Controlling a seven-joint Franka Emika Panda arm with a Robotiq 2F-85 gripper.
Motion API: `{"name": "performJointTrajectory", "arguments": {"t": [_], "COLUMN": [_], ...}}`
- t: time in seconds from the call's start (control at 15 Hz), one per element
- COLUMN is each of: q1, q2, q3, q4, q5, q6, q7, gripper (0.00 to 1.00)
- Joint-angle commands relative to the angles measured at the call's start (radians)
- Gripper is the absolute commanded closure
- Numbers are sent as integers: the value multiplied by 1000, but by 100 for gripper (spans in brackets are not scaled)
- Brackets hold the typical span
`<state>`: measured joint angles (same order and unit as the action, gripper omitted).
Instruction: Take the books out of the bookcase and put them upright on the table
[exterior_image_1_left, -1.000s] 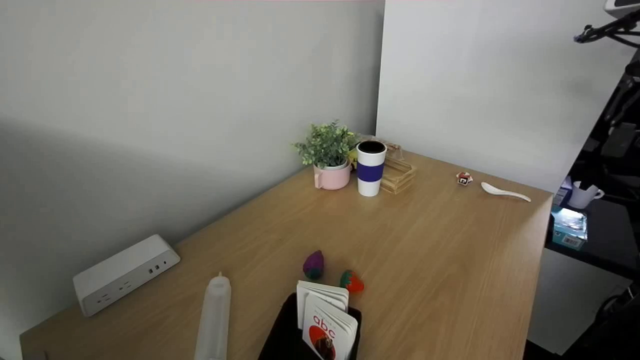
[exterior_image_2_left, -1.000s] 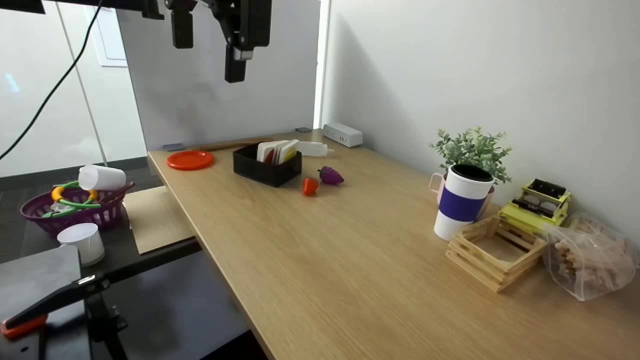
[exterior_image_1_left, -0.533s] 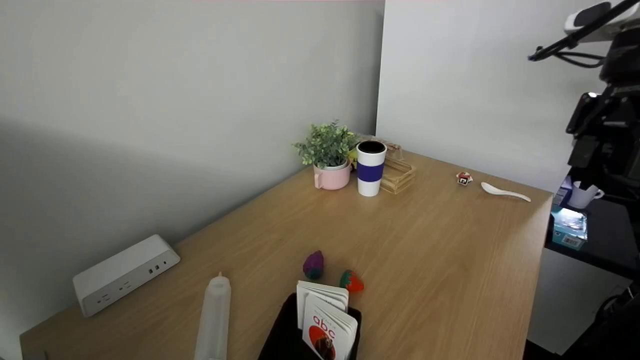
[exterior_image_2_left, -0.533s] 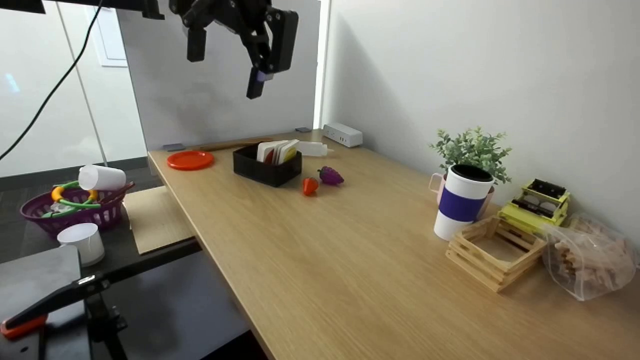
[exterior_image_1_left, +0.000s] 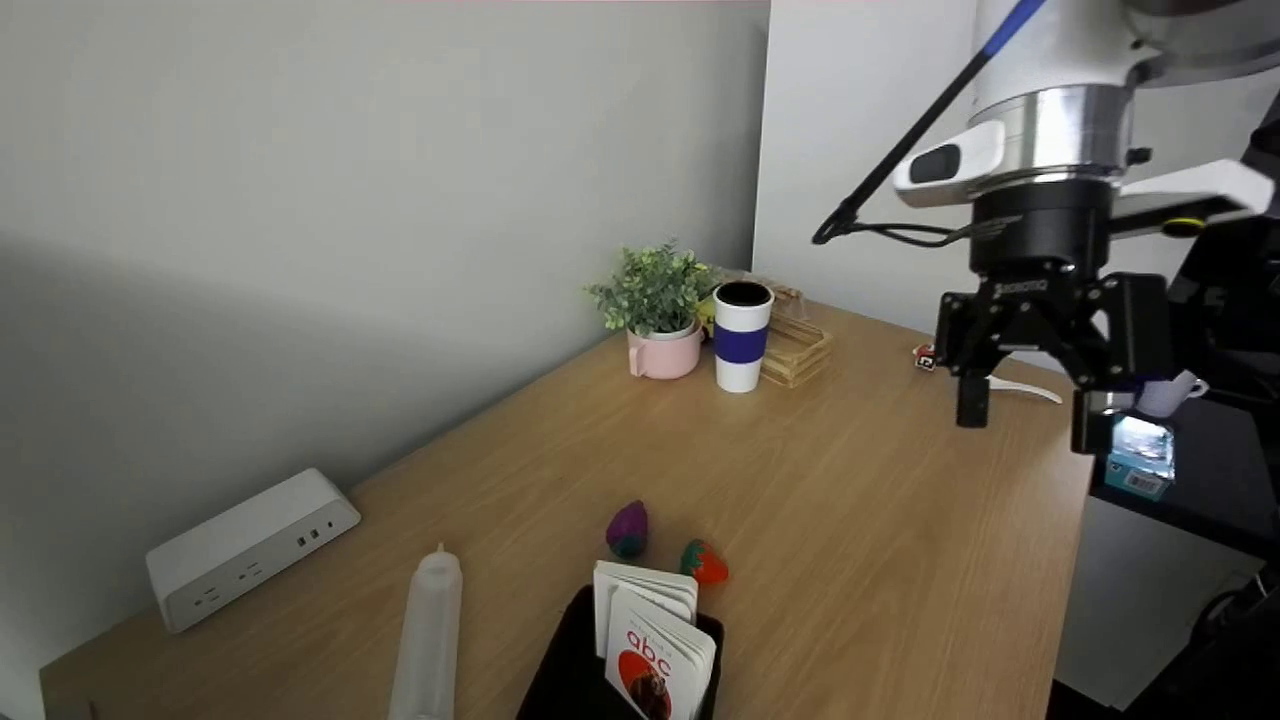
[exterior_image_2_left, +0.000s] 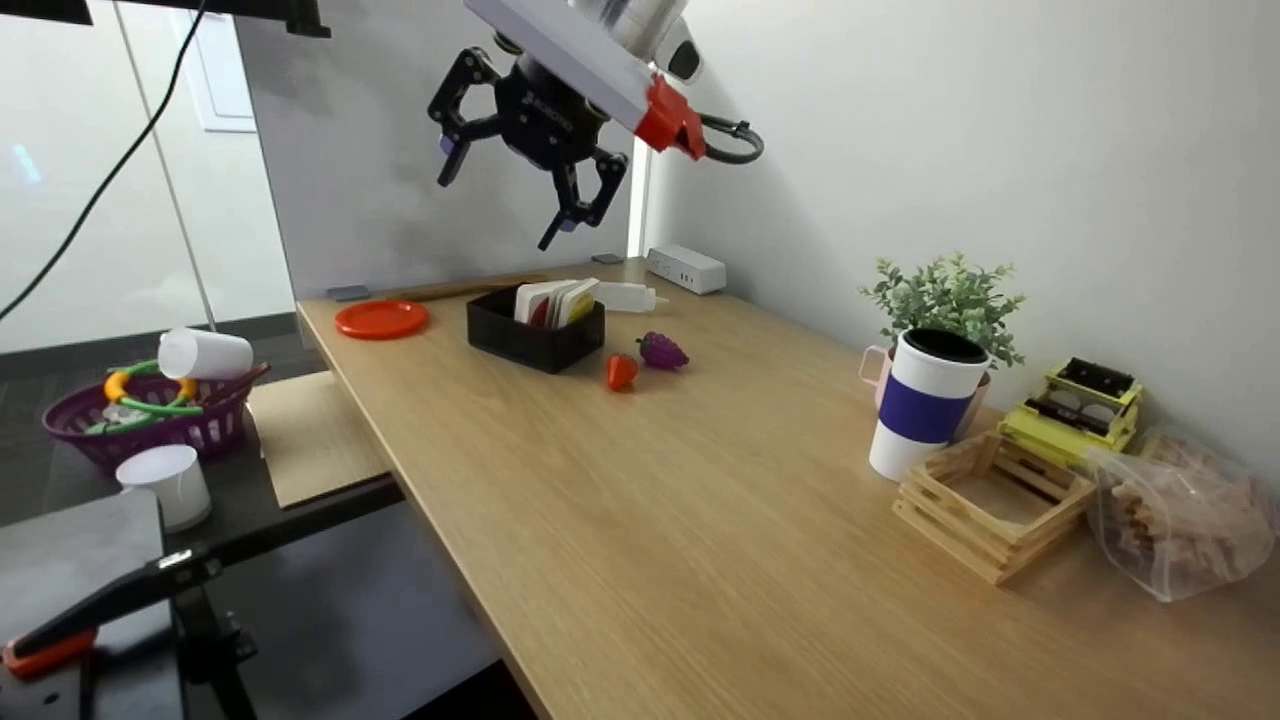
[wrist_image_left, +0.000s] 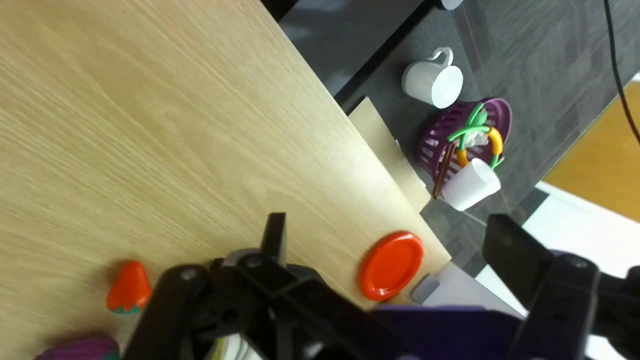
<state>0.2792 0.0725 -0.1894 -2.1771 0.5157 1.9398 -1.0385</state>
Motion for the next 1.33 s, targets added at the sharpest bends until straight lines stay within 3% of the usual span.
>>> {"name": "performJointTrajectory", "arguments": {"t": [0.0,0.07,0.2,0.6,1.27], "q1": [-112,-127,-151,-182,-181], "q2": [235,113,166,148,434], "q3": [147,161,201,222,378], "q4": [252,113,151,137,476], "q5": [6,-6,-10,21,85], "q6": [-151,-59,-60,-45,-79], "q7": [-99,-41,-37,-66,-34], "gripper": [0,0,0,0,0]}}
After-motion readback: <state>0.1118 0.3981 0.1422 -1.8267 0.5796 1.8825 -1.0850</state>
